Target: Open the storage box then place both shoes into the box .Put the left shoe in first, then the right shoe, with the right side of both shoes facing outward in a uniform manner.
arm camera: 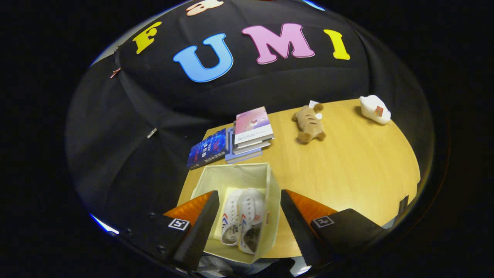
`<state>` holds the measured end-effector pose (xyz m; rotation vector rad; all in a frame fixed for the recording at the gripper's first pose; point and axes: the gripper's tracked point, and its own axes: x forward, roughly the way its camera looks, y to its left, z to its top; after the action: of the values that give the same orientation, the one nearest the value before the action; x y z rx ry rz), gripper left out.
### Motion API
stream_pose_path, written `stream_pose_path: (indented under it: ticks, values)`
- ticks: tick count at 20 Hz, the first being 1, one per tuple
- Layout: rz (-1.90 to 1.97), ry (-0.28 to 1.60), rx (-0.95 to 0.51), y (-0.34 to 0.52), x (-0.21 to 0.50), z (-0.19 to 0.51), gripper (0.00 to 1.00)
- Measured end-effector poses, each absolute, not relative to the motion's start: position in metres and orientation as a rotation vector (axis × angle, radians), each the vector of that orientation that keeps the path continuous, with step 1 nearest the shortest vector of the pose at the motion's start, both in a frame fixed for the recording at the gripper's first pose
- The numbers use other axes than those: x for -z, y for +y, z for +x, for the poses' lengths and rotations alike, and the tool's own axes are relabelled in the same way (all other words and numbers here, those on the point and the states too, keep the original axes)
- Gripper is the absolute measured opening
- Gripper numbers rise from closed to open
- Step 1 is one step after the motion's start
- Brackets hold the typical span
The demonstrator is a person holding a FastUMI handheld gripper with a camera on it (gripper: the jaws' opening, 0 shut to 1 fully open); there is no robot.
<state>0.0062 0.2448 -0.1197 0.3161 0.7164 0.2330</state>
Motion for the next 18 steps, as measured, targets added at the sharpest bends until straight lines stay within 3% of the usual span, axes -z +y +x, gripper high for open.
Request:
stream_pose_path:
  ticks: [14,18]
  values:
    - [0.105,0.346,-0.211,-0.016,0.054,0.05,0.99]
    - [0.076,0.275,-0.194,-0.049,0.036,0.051,0.99]
